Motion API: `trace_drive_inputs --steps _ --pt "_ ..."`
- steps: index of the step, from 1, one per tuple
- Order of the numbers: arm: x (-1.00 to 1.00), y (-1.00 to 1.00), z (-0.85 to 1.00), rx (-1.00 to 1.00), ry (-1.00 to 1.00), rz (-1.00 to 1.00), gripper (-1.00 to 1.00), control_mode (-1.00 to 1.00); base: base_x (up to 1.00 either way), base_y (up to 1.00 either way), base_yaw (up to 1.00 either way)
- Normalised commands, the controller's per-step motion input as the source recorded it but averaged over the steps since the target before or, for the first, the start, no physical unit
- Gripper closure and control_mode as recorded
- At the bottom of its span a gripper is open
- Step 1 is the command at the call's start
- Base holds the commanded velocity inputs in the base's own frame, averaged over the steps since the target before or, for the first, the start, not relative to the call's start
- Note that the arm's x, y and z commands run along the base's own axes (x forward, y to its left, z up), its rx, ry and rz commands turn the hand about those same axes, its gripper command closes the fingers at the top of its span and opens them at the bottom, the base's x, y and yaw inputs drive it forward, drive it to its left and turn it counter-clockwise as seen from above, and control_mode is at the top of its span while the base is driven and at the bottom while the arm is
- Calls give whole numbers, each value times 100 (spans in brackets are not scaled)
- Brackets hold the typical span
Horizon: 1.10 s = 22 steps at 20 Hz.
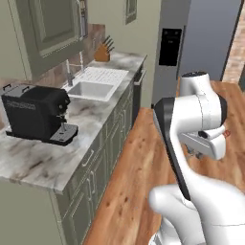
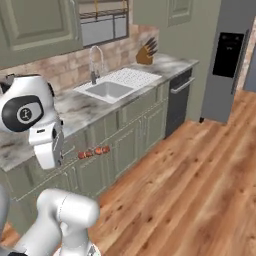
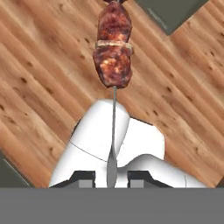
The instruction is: Store the kebab skewer in the freezer for long-term storage. Close the freezer door after placing the cooked food.
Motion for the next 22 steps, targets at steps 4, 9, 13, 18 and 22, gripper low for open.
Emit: trace_drive_inputs --steps 4,9,13,18,22 --pt "0 0 0 0 0 0 100 100 -19 -84 -33" --pt "0 0 0 0 0 0 100 100 -23 -69 -47" --pt "0 0 0 0 0 0 100 100 -14 -61 -52" --pt "0 0 0 0 0 0 100 100 11 -20 -29" --pt "0 0 0 0 0 0 100 100 58 1 -16"
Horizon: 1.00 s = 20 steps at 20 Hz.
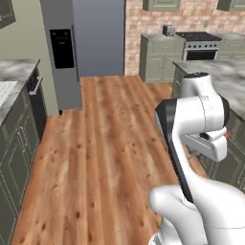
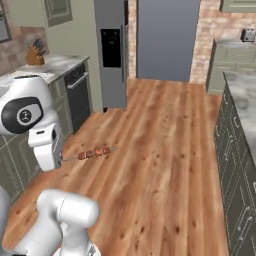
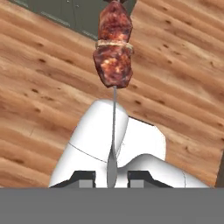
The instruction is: Store the kebab skewer in the freezer for long-term storage. Close the freezer door after placing the cooked food.
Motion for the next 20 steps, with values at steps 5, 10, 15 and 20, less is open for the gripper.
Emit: trace_drive_inputs --steps 5,10,15,20 --pt "0 0 0 0 0 0 100 100 90 5 -6" --pt "0 0 0 0 0 0 100 100 100 0 -2" --pt "0 0 0 0 0 0 100 100 100 1 -5" --pt "0 0 0 0 0 0 100 100 100 0 -12"
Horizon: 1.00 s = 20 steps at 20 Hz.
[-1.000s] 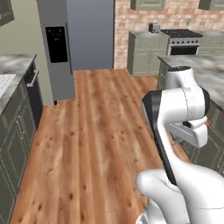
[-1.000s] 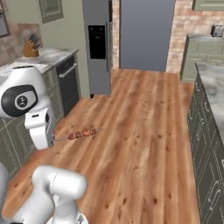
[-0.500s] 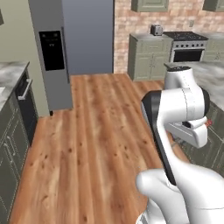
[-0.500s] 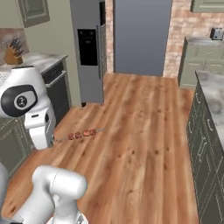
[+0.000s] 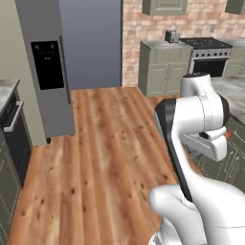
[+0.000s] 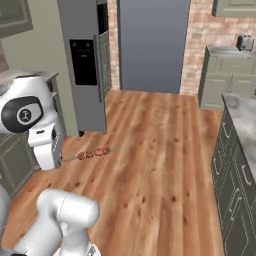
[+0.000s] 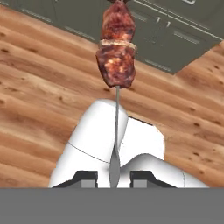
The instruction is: Store the kebab skewer in the freezer for long-term storage. Close the freezer door after placing the cooked food.
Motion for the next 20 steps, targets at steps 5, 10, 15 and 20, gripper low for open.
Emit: trace_drive_inputs --steps 5,10,15,20 --pt "0 0 0 0 0 0 100 100 100 0 -17" --pt "0 0 0 0 0 0 100 100 100 0 -15" --pt "0 0 0 0 0 0 100 100 100 0 -15" --pt "0 0 0 0 0 0 100 100 100 0 -12"
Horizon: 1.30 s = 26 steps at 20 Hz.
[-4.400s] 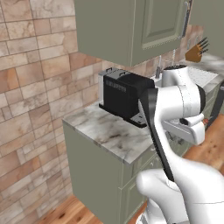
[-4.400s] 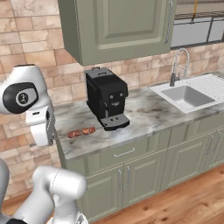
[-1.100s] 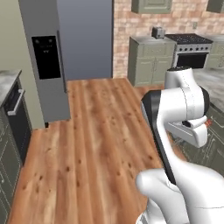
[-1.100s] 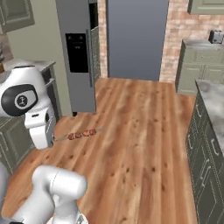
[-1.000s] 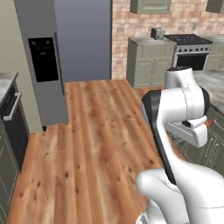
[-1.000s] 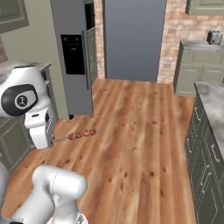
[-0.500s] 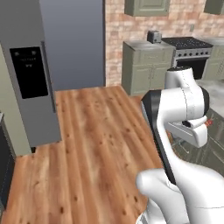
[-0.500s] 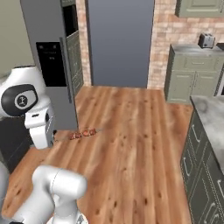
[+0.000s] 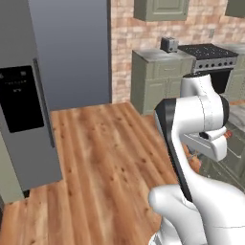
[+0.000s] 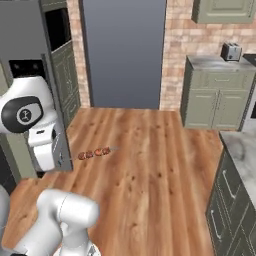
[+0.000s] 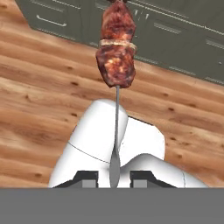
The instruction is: Store the kebab skewer in the freezer for long-term storage. Close the freezer door after placing the cooked food.
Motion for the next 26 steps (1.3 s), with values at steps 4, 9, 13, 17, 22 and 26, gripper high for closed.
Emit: trace_drive_inputs --steps 4,9,13,17,22,26 --pt "0 0 0 0 0 0 100 100 100 0 -9" --pt "0 0 0 0 0 0 100 100 100 0 -7" --pt "0 0 0 0 0 0 100 100 100 0 -3" --pt "0 0 0 0 0 0 100 100 100 -1 0" --pt "0 0 0 0 0 0 100 100 100 -31 6" --pt "0 0 0 0 0 0 100 100 100 -29 17"
